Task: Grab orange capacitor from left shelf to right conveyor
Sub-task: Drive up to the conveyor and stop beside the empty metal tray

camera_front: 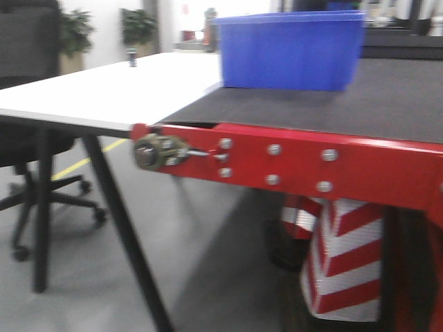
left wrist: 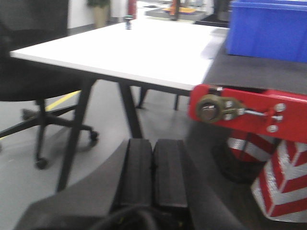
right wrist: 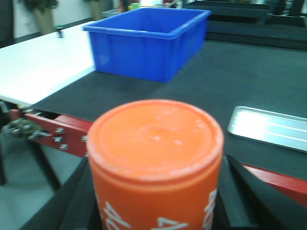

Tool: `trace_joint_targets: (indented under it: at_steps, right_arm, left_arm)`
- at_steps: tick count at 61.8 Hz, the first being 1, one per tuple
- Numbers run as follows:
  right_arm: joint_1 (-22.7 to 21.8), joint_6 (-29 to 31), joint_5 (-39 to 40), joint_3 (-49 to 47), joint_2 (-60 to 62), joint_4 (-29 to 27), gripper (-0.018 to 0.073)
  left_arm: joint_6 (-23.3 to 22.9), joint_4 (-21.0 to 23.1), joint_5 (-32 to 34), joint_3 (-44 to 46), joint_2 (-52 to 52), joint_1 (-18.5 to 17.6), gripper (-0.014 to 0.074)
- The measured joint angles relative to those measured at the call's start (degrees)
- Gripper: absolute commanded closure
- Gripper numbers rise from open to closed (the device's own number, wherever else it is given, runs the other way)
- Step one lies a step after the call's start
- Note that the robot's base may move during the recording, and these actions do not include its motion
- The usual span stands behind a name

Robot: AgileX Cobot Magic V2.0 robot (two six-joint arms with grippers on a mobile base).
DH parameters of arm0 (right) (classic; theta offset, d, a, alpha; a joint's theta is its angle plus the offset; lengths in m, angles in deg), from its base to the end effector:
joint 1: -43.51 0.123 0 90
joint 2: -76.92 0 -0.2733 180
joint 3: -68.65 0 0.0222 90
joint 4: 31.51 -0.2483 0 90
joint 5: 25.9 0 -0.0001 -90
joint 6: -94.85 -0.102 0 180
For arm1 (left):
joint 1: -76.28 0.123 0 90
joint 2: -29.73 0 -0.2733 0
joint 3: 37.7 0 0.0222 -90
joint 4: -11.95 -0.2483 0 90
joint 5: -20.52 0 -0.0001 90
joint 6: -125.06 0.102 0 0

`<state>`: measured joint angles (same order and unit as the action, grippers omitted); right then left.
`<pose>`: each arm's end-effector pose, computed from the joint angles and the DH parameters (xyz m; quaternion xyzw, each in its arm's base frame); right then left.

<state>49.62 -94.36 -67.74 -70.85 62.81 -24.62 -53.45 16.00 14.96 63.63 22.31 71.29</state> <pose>0.0263 -0.0054 0.3404 0.0135 0.7443 0.0295 0.6670 0.0768 -0.0074 0.1944 0.0177 0.7169 -0.0482 0.6953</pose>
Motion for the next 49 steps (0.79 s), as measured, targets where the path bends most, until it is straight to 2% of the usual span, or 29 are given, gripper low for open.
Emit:
trace_joint_targets:
  at_steps: [49]
  right_arm:
    - [0.0, 0.0, 0.0, 0.0, 0.0, 0.0, 0.0414]
  left_arm:
    - [0.0, 0.0, 0.0, 0.0, 0.0, 0.0, 0.0723]
